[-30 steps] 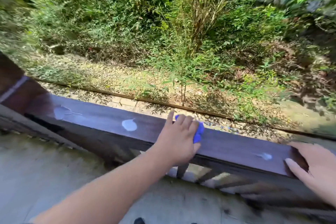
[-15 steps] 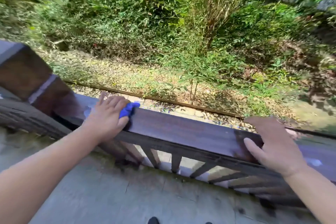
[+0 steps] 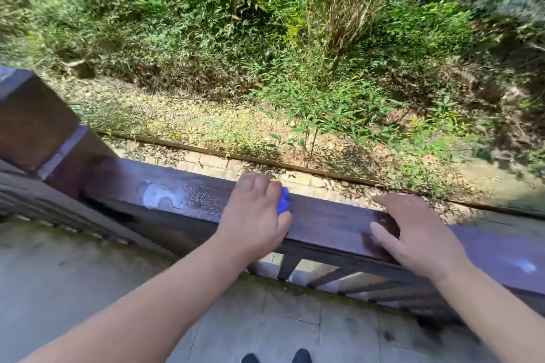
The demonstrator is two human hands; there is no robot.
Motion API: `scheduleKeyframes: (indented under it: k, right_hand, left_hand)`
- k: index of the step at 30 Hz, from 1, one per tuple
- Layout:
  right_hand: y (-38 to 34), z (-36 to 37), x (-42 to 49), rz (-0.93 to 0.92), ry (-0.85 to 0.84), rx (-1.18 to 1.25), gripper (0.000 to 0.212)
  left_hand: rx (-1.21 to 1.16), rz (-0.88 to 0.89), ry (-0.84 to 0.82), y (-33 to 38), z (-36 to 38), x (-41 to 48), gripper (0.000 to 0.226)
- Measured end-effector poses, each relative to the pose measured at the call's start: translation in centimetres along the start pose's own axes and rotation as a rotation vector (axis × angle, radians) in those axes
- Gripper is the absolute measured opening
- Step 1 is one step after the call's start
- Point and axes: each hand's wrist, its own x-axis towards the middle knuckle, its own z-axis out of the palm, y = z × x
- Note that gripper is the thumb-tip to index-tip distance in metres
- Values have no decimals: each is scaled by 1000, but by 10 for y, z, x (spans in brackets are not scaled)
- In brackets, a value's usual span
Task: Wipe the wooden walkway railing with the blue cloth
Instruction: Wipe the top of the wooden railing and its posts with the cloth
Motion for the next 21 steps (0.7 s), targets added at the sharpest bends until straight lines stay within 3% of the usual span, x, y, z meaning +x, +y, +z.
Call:
scheduleKeyframes:
  k: [5, 9, 15, 21]
  right_hand:
    - [-2, 1, 1, -5, 22, -47, 58]
    - [-2, 0, 1, -7, -11, -106, 46]
    - [4, 2, -2, 15, 7, -87, 52]
    - [0, -1, 1, 24, -35, -70, 66]
  left_hand:
    - [-22, 57, -48, 70, 15, 14, 42]
    - [-27, 77, -38, 77, 14, 15, 45]
    - [-11, 113, -64, 41, 8, 8, 52]
    - [57, 34, -58, -66, -12, -17, 56]
